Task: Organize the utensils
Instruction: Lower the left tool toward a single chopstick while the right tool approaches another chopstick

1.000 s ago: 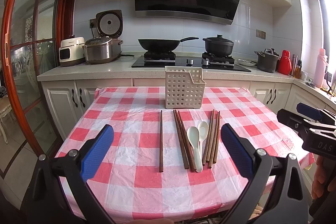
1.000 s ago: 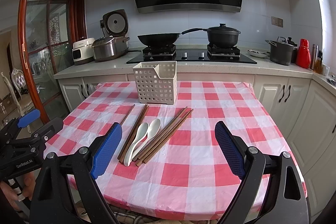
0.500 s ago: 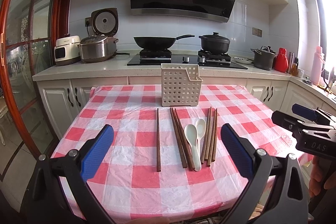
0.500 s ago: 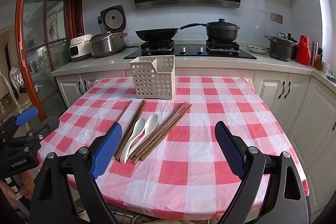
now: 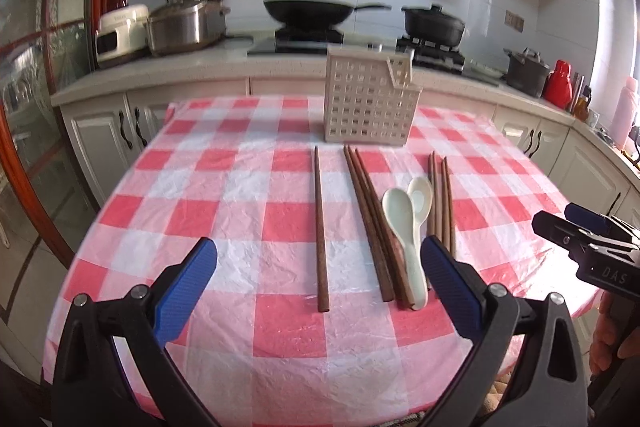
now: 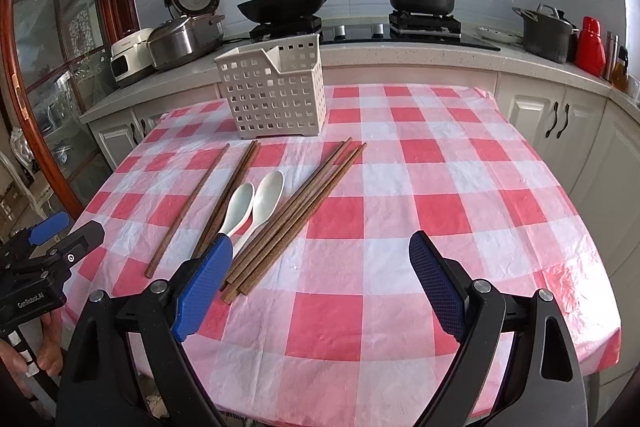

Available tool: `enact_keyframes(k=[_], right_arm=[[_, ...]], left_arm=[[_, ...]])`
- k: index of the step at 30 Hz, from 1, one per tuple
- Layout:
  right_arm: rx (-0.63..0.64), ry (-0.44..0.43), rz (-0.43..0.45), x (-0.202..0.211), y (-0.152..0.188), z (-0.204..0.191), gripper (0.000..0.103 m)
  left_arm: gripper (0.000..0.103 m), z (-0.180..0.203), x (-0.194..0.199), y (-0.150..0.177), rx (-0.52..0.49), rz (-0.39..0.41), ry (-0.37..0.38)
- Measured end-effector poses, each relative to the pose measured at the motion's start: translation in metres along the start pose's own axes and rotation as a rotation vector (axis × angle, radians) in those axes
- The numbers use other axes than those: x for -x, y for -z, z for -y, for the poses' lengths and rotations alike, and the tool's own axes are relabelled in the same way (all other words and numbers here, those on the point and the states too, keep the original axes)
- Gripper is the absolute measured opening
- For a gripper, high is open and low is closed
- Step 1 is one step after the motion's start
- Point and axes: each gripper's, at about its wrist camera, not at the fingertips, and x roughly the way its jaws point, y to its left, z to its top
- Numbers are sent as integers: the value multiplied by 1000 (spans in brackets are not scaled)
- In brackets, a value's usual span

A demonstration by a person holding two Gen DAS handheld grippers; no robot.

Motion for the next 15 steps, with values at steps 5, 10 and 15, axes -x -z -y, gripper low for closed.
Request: enact_keyframes(k=[5,10,15], right_arm=[[-26,0,-75,-41,-5,8,83],[-69,8,-133,-79,-20,18,69],[-104,44,-184,-115,-42,27,52]], left_arm=[[98,-11,-45,-8,26,-90,4],[98,-21,-93,-31,66,-195,28],[88,-26,-136,-58,67,-232,27]])
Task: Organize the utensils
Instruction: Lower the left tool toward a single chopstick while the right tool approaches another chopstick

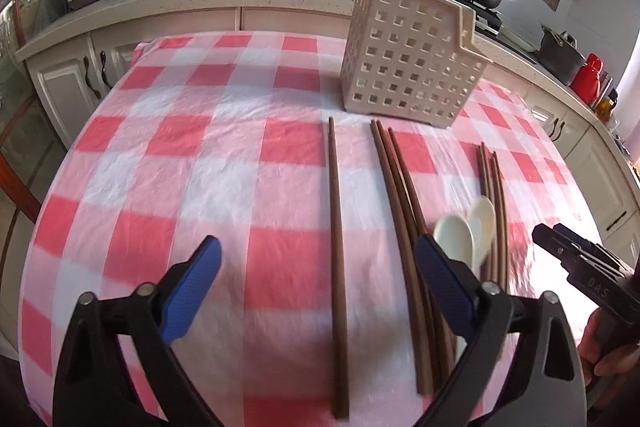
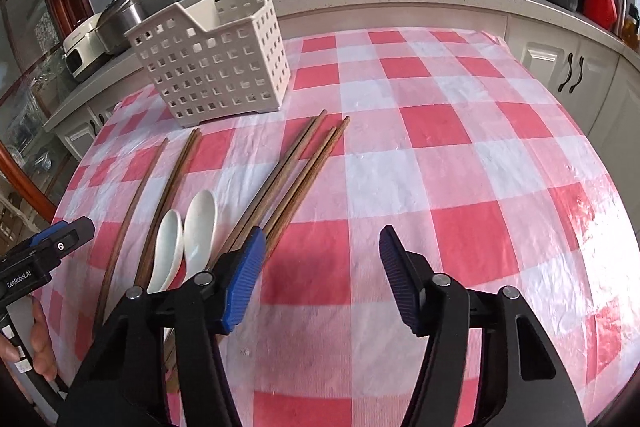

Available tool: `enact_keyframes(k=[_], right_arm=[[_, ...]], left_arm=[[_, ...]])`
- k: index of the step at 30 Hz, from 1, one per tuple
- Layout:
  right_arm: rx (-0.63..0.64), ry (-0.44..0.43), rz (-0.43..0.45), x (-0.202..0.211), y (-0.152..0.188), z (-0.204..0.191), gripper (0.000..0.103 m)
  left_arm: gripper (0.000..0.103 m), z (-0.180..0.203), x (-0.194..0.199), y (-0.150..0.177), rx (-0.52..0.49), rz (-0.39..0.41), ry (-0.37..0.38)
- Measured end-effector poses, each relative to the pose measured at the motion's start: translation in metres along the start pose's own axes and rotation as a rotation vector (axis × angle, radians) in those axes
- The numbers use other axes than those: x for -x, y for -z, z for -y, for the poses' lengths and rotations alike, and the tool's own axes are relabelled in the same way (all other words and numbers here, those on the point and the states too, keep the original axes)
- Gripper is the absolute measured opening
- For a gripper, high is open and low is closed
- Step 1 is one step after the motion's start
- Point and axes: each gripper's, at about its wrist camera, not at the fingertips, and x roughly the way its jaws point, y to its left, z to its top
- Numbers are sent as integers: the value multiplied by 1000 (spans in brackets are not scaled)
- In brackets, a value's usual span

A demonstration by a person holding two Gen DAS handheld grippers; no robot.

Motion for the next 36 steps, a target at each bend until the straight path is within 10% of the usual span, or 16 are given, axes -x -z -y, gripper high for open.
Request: enact_keyframes(k=[36], right_arm=[[-36,75,-87,-39,-36,2,38]], left_arm=[[42,15,-80,-48,-98,-74,-1]])
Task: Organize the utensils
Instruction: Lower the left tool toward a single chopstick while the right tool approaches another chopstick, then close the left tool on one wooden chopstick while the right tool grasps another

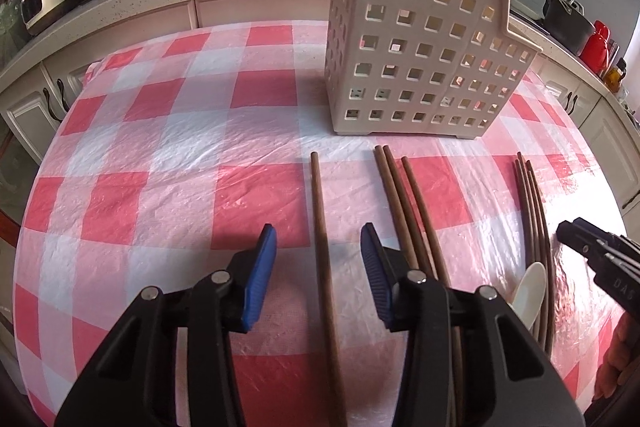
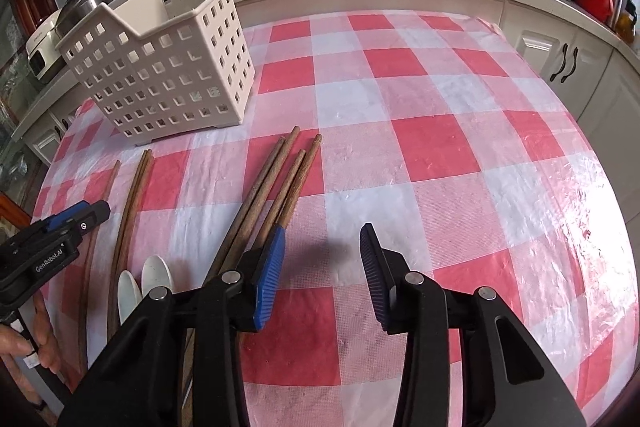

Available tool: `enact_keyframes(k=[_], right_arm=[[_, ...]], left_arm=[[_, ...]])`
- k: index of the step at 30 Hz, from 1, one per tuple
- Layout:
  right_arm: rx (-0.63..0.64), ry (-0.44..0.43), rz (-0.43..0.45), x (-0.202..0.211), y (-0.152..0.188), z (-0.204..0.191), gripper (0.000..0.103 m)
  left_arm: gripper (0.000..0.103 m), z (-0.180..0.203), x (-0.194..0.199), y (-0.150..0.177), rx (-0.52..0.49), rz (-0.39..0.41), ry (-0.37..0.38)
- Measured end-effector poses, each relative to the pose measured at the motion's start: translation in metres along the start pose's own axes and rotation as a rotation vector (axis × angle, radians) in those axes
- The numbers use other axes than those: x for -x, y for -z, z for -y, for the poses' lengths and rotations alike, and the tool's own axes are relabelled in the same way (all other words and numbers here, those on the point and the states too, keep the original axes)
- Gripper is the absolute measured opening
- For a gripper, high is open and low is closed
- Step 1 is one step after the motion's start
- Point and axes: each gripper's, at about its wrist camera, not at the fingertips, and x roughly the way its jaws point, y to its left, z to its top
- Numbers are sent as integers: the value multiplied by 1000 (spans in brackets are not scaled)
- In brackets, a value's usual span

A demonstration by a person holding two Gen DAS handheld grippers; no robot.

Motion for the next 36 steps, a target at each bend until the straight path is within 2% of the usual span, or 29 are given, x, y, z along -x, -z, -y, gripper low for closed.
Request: enact_keyframes(k=[4,6,8,10,12,27,36], right_arm=[[20,-12,-9,0,0,-10,38],[40,12,-15,-4,2,-15,38],[42,28,-6,-6,3,-15,35],[39,57,-4,-6,3,-13,29],[34,65,-16,-9,4,-10,26],[2,5,-15,-5,2,-21,26],[51,61,-19,-15,4,-30,27]], left_arm=[[39,-2,-3,0,-9,4,-10],[35,-2,-4,-1,-16,6,-14],[31,-1,-4,-1,-26,9,-20],[22,-2,-3,0,-30,11,-19],[20,-4,-3,0,-26,9,-12],[20,-3,-2,1,-10,14,4],[20,-5,-1,1,-6,18,1]])
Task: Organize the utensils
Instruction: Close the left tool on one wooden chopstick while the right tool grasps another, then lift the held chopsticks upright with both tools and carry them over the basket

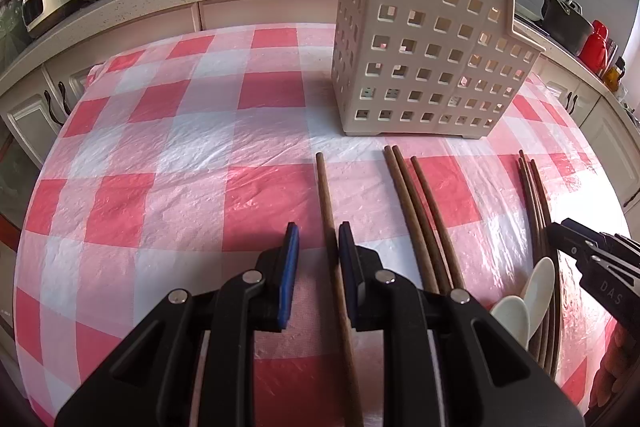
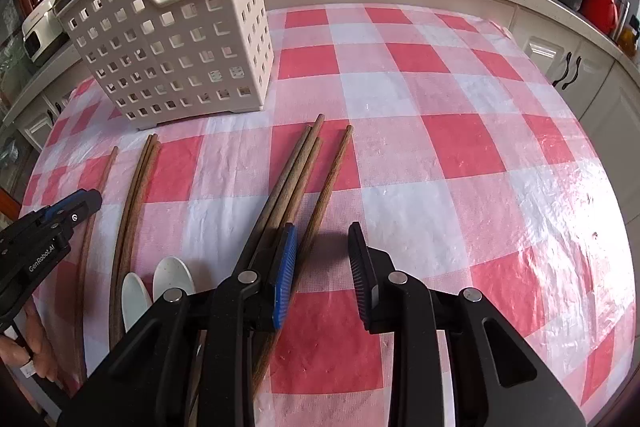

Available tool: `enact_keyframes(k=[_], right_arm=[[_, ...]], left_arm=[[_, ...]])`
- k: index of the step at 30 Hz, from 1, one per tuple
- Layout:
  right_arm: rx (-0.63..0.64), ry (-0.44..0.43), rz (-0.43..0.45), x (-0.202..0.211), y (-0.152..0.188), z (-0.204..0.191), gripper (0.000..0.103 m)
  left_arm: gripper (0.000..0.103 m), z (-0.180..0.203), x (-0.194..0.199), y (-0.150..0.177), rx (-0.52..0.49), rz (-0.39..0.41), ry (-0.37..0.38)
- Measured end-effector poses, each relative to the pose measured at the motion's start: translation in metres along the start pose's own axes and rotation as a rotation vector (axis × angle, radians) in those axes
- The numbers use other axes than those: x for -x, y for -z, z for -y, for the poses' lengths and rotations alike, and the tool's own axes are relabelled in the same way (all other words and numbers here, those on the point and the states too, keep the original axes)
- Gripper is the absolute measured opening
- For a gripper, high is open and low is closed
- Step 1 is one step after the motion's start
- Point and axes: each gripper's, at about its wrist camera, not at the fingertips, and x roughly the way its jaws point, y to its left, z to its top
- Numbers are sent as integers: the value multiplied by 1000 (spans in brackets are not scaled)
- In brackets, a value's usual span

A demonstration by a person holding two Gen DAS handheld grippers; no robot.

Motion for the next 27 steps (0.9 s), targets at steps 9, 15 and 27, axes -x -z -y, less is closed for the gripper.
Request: enact_keyframes(k=[9,15,27], right_arm=[[53,-1,-4,-10,-14,-3,18],[-8,-93,28,-1,-14,21,6],[-96,-253,219,55,-12,49,6]], left_arm=[[9,15,-7,-7,-49,-5,-66],[6,13,1,-1,-28,19,-43],[6,0,83,14,72,216,7]])
